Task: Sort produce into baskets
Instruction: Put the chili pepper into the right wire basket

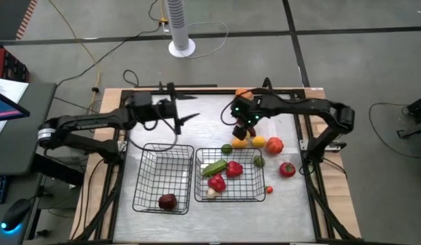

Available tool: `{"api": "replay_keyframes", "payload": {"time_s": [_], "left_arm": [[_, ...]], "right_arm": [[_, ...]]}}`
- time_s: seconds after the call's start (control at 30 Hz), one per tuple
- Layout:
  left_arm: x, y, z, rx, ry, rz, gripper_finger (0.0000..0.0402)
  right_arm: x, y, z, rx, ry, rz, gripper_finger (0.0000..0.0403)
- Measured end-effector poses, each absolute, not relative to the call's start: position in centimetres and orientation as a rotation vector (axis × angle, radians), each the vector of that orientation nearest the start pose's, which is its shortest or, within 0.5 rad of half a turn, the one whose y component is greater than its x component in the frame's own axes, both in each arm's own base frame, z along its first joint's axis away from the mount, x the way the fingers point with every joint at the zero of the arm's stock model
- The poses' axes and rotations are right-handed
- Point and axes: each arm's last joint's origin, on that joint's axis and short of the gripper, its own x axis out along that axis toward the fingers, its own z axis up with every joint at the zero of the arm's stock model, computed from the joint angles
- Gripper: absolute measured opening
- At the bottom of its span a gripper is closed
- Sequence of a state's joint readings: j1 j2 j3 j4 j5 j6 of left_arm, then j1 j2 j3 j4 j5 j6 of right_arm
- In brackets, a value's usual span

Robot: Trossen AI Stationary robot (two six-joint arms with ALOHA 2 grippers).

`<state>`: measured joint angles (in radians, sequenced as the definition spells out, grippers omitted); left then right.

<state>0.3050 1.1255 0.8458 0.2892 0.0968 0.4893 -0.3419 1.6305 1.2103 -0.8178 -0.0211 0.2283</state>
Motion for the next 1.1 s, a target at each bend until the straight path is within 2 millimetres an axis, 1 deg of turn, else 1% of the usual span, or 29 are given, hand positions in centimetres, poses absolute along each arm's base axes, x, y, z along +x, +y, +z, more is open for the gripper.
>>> {"api": "replay_keyframes", "payload": {"time_s": [0.13,0.2,0.3,0.47,0.63,0.7,0.77,0.9,1.1], "left_arm": [[22.4,7.6,34.7,0.469,-0.013,0.176,0.0261],[21.6,7.8,34.8,0.451,0.009,0.167,0.0261],[20.8,8.1,34.8,0.440,0.039,0.174,0.0261],[20.2,8.4,34.8,0.439,0.061,0.189,0.0261],[20.1,8.9,33.8,0.411,0.155,0.188,0.0261],[20.0,9.1,33.6,0.400,0.178,0.200,0.0261],[19.9,9.4,33.7,0.366,0.173,0.217,0.0261],[19.3,9.5,33.8,0.301,0.176,0.231,0.0261],[17.9,8.6,33.9,0.223,0.211,0.216,0.0261]], "right_arm": [[30.7,-10.8,21.7,0.455,1.294,-0.415,0.0344],[30.9,-11.1,20.9,0.458,1.335,-0.428,0.0344],[31.1,-11.9,20.0,0.451,1.368,-0.483,0.0344],[30.7,-13.7,20.2,0.439,1.369,-0.600,0.0344],[29.7,-16.0,20.0,0.463,1.365,-0.644,0.0344],[29.6,-16.9,19.4,0.472,1.370,-0.636,0.0344],[29.7,-17.3,18.9,0.473,1.373,-0.625,0.0344],[30.2,-17.2,17.4,0.495,1.418,-0.534,0.0344],[30.7,-17.3,15.4,0.463,1.477,-0.474,0.0344]]}}
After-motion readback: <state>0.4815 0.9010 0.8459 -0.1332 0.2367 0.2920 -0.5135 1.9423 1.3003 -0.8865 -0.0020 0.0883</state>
